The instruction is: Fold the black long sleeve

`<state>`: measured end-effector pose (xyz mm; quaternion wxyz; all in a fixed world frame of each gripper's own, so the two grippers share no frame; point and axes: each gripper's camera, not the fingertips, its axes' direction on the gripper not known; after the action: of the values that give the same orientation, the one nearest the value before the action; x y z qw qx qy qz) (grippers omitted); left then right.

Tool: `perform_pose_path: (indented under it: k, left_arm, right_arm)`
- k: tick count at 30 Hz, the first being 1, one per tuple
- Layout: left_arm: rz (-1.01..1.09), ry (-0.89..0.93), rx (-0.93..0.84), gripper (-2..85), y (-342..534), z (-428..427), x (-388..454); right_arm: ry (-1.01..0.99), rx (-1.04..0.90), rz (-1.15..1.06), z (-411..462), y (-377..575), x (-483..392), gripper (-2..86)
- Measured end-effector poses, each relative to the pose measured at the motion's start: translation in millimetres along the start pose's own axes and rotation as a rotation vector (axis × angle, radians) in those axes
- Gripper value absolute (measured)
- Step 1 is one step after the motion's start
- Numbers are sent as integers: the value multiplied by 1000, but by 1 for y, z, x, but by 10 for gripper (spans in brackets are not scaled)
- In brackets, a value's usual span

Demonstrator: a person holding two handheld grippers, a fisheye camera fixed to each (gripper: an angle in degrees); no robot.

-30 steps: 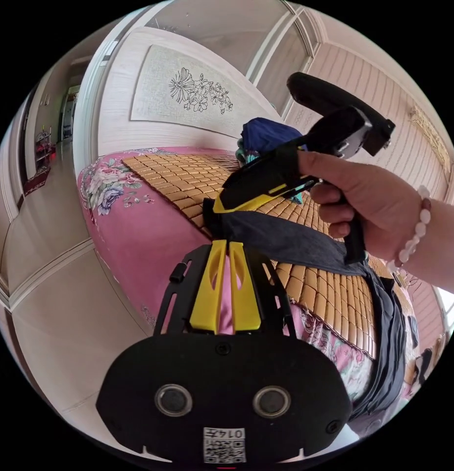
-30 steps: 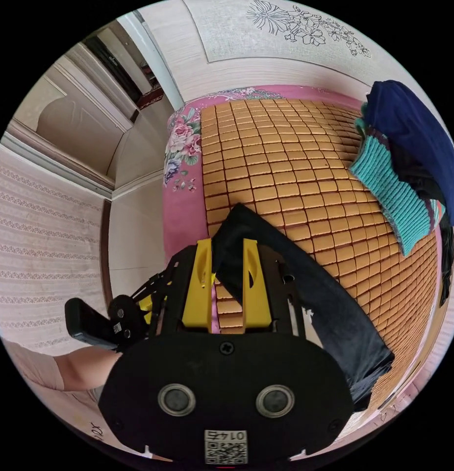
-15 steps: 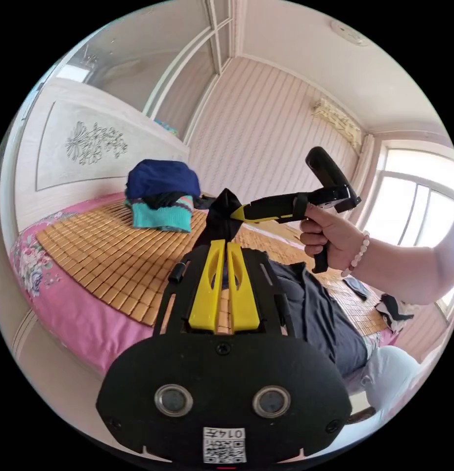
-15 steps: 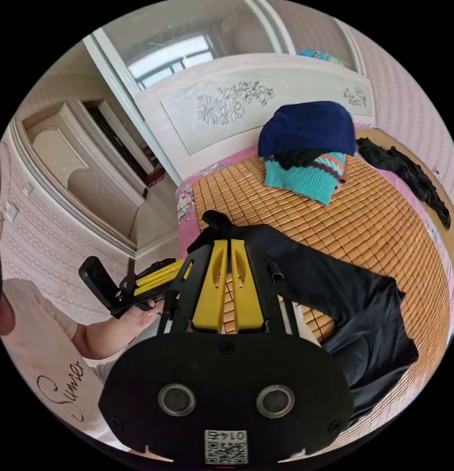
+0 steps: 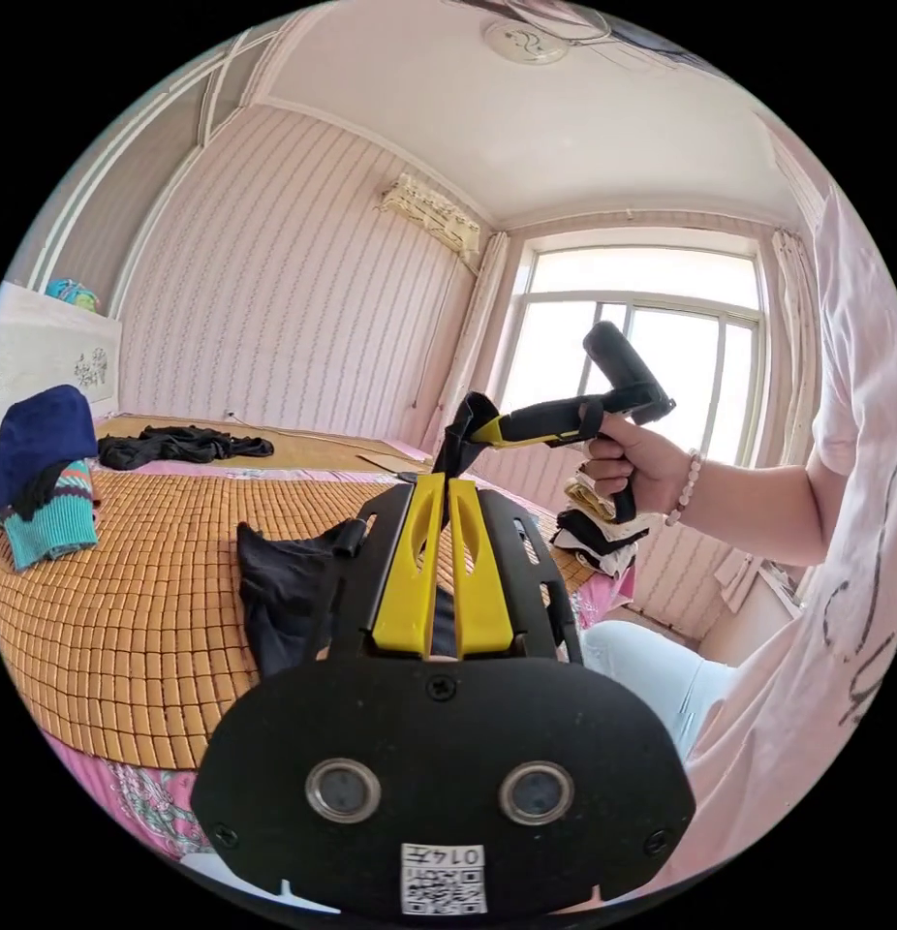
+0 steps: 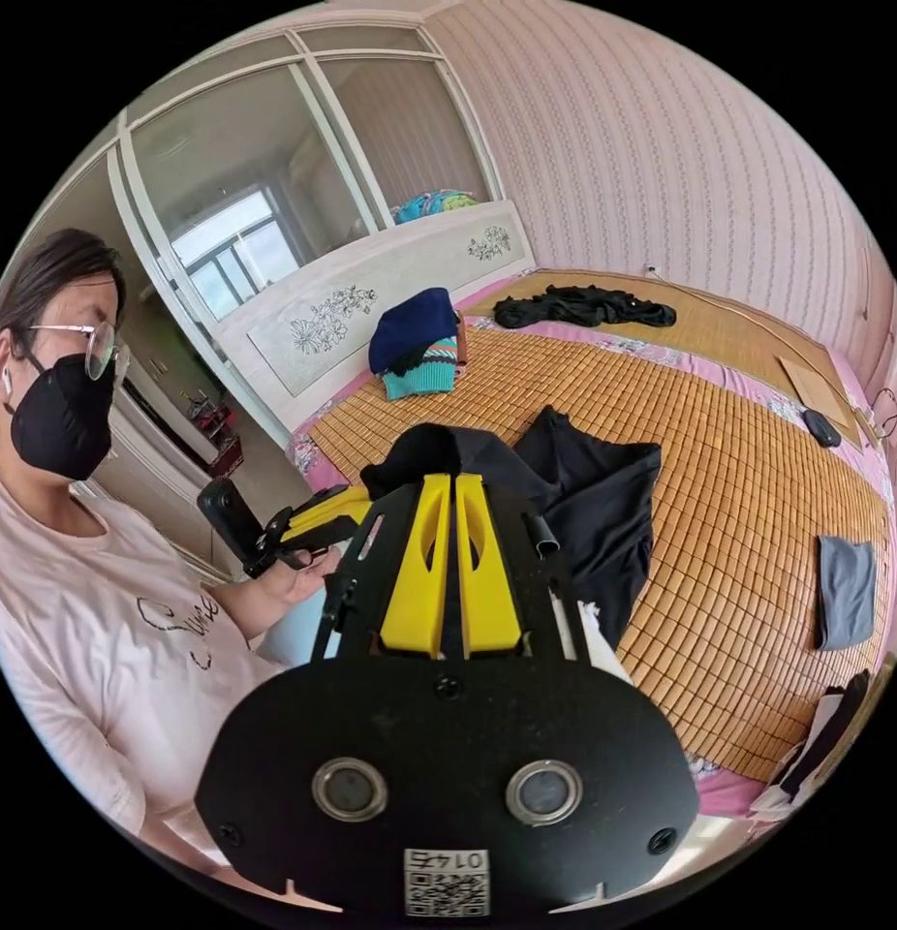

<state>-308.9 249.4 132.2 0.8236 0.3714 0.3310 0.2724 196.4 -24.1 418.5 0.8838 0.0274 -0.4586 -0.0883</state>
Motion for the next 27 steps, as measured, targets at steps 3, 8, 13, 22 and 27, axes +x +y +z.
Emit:
perform_pose_path:
  k: [3, 8, 13, 22, 27]
  left_arm:
    - [32, 47, -47, -10, 3, 19, 15]
    - [21, 118, -267, -5, 32, 78, 25]
    - [-72, 161, -452, 43, 64, 118, 8]
    - [-89, -205, -519, 9, 5, 200, -159]
    - [-154, -309, -556, 3, -40, 294, -257]
  right_arm:
    - [44, -23, 15, -20, 13, 10, 1]
    - [34, -162, 157, -15, 47, 50, 4]
    - [87, -409, 321, 2, 99, 94, 13]
    - [111, -366, 213, 1, 6, 176, 63]
    - [218, -261, 172, 26, -111, 257, 74]
